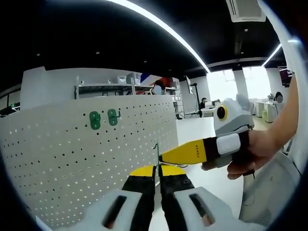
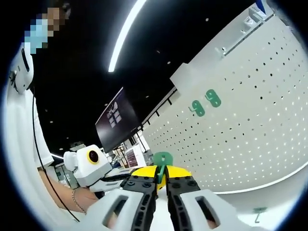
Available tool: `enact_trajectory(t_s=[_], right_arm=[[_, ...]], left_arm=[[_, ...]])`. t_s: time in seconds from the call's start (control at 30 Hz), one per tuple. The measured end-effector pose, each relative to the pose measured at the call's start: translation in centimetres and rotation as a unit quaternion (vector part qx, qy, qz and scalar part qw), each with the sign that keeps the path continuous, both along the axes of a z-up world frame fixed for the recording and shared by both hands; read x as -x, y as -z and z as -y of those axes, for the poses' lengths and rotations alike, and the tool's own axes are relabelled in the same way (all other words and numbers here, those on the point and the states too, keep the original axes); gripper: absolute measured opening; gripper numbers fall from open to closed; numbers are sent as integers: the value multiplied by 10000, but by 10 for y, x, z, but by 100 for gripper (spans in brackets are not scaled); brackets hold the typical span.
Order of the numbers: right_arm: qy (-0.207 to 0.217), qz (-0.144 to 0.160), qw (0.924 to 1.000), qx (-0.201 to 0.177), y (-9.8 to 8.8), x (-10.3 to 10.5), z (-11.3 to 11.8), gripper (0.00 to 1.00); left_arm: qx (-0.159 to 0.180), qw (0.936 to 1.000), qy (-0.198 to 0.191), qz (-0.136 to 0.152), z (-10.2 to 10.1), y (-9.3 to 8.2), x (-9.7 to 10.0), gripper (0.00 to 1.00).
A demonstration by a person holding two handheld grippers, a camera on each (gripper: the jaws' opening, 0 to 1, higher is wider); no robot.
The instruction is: Insert the hook assembly into the mounting plate slot until the hook locks in place.
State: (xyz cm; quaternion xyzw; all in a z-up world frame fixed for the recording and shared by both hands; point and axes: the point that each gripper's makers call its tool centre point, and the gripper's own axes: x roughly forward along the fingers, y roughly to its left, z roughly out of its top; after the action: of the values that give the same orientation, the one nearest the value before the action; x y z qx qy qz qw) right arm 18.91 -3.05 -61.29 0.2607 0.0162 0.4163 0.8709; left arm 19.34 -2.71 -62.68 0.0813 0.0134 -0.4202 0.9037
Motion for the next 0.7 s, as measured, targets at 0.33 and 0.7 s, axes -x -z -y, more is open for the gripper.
enact_trajectory(t_s=[0.33, 0.7], right_arm=[[130, -168, 9997, -120, 1, -3, 1, 2], [231, -344, 9990, -195, 3, -4, 0, 1]], left_arm=[[13, 10000, -64, -8, 0, 0, -1, 2], [3, 9999, -142, -31, -1, 1, -3, 2]])
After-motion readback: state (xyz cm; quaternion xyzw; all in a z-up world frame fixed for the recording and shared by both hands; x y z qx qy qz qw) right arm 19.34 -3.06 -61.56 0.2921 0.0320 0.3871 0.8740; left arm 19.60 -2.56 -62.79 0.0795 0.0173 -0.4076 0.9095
